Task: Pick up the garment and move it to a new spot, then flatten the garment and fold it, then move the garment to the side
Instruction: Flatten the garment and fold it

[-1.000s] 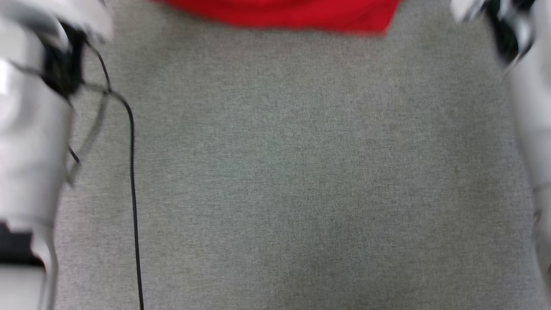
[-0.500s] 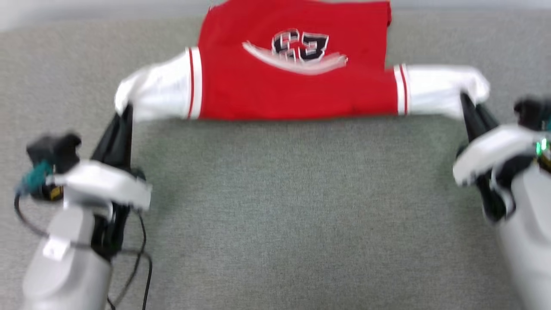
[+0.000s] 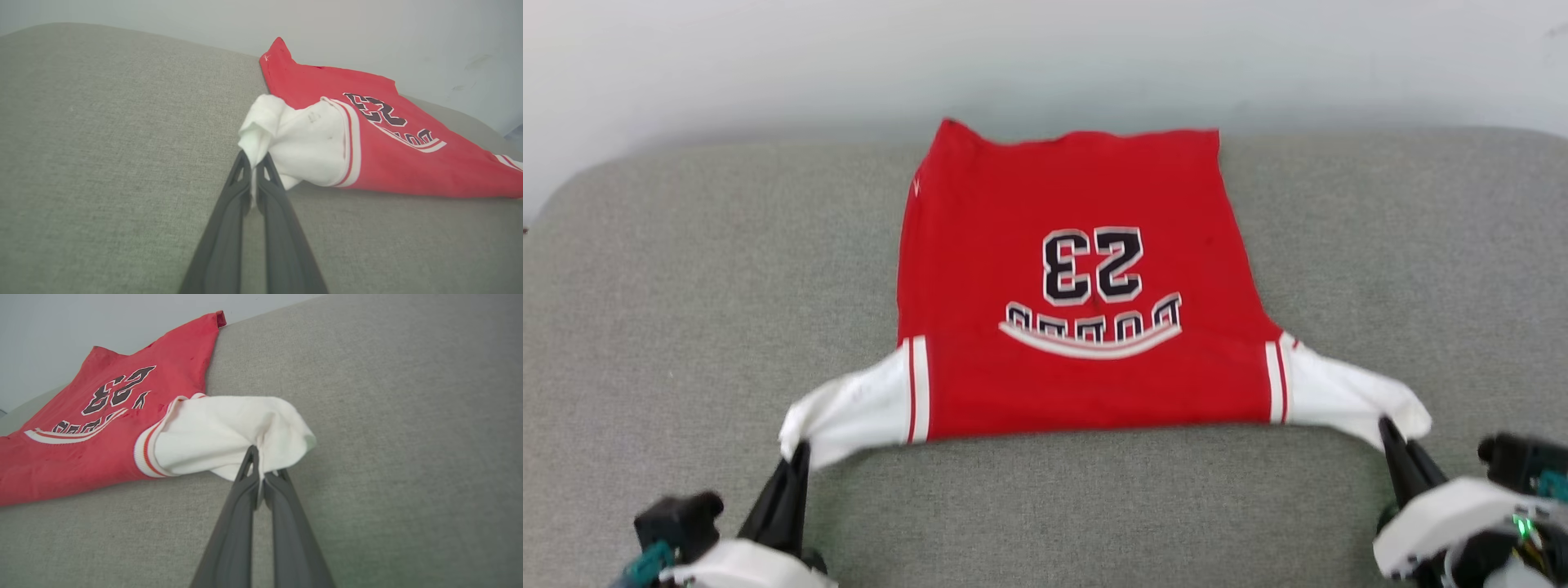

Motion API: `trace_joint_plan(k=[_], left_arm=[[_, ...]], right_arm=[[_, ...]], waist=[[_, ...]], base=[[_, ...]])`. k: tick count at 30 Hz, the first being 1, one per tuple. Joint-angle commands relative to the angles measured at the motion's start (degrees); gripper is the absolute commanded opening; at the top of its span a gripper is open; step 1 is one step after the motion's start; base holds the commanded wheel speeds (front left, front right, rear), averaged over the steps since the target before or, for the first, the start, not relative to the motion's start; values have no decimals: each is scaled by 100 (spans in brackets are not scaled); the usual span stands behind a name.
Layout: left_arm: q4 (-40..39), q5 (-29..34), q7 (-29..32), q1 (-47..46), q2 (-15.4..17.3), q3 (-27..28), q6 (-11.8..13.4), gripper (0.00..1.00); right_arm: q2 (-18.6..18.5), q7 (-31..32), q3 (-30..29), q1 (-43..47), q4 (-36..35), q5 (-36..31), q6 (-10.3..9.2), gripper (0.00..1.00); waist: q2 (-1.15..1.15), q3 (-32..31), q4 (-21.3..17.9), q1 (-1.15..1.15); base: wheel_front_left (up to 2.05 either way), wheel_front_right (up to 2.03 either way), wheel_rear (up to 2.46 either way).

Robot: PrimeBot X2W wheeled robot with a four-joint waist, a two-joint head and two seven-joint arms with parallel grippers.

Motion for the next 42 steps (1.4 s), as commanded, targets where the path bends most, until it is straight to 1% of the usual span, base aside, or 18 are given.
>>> trace_joint_plan(k=[1,9,12,15,16,17,18,23,29,34,37,42], left_arm=[[15,-62,-25,246,-29,65,3,0],[254,-68,-25,1067,-161,124,4,0],[356,-22,-25,1269,-224,178,4,0],[396,80,-25,1398,-318,259,5,0],[401,121,-25,1411,-351,268,5,0],[391,165,-25,1415,-379,269,5,0],[361,232,-25,1396,-399,277,4,0],[141,482,-25,1317,-549,327,4,0],[-178,688,-25,1235,-669,313,4,0],[-412,769,-24,1055,-698,228,4,0],[-542,816,-25,852,-698,137,4,0],[-786,868,-24,526,-732,-90,4,0]], right_arm=[[55,54,-106,316,-126,0,-8,0],[351,179,-701,1534,-469,-12,-9,0],[449,190,-825,1876,-529,-75,-9,1],[531,156,-902,2064,-581,-103,-9,33],[554,154,-922,2105,-567,-116,-9,45],[577,142,-932,2122,-569,-94,-9,75],[593,122,-931,2130,-583,-77,-9,100],[601,-88,-1013,2014,-704,-146,-6,100],[390,-69,-1201,1540,-801,-206,-6,100],[94,356,-1334,748,-564,-335,-5,100],[-102,703,-1352,183,-278,-436,-6,100],[-393,1412,-1267,-1027,340,-535,-6,100]], waist=[[0,-154,-26,2],[0,-499,-3,2],[0,-592,10,2],[0,-626,9,2],[0,-643,13,2],[0,-652,20,2],[0,-662,30,2],[0,-737,115,2],[0,-700,276,2],[0,-551,507,2],[0,-380,696,2],[0,29,1041,2]], base=[[0,0,0],[0,0,0],[0,0,0],[0,0,0],[0,0,0],[0,0,0],[0,0,0],[0,0,0],[0,0,0],[0,0,0],[0,0,0],[0,0,0]])
